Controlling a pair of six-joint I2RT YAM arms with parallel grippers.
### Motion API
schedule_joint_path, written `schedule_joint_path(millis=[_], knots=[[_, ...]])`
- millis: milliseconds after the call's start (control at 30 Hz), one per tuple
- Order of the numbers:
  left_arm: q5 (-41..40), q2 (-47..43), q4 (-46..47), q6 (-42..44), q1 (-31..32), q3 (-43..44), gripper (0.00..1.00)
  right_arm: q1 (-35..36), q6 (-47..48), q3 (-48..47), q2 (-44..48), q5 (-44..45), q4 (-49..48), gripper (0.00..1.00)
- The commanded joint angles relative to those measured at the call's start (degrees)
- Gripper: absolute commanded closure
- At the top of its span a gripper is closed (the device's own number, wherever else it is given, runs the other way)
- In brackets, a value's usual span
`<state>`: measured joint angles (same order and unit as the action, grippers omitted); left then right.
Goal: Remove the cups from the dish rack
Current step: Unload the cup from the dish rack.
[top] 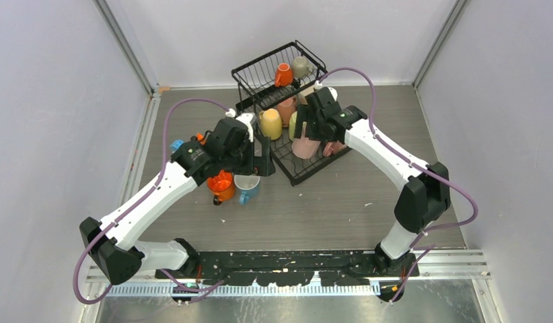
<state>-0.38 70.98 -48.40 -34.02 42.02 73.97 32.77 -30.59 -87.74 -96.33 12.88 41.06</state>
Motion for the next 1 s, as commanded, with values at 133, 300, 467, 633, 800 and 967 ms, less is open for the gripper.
schedule_joint_path(millis=[133, 300, 467, 633, 800, 967], knots=[[5.08, -3.7, 10.48, -4.12, -1.83, -2.58, 0.0, -0.1, -5.35, -0.47, 10.85, -7.13, -4.89, 0.65], [9.47, -4.5, 15.37, -6.5, -4.97, -4.6, 0.0, -0.11, -8.09, -0.15, 14.18, -11.84, -6.34, 0.65], [16.94, -5.07, 22.45, -10.88, -8.94, -6.91, 0.0, -0.14, -11.82, 0.37, 16.42, -17.78, -9.22, 0.65], [23.99, -6.37, 32.57, -17.03, -12.48, -10.68, 0.01, -0.09, -17.01, 1.85, 17.66, -23.62, -14.96, 0.65], [28.78, -7.76, 40.45, -22.99, -15.33, -14.01, 0.03, -0.09, -21.97, 3.79, 17.85, -27.71, -20.8, 0.65], [32.57, -8.69, 46.83, -28.77, -17.91, -16.54, 0.05, -0.11, -27.01, 6.55, 17.85, -31.44, -27.59, 0.65]])
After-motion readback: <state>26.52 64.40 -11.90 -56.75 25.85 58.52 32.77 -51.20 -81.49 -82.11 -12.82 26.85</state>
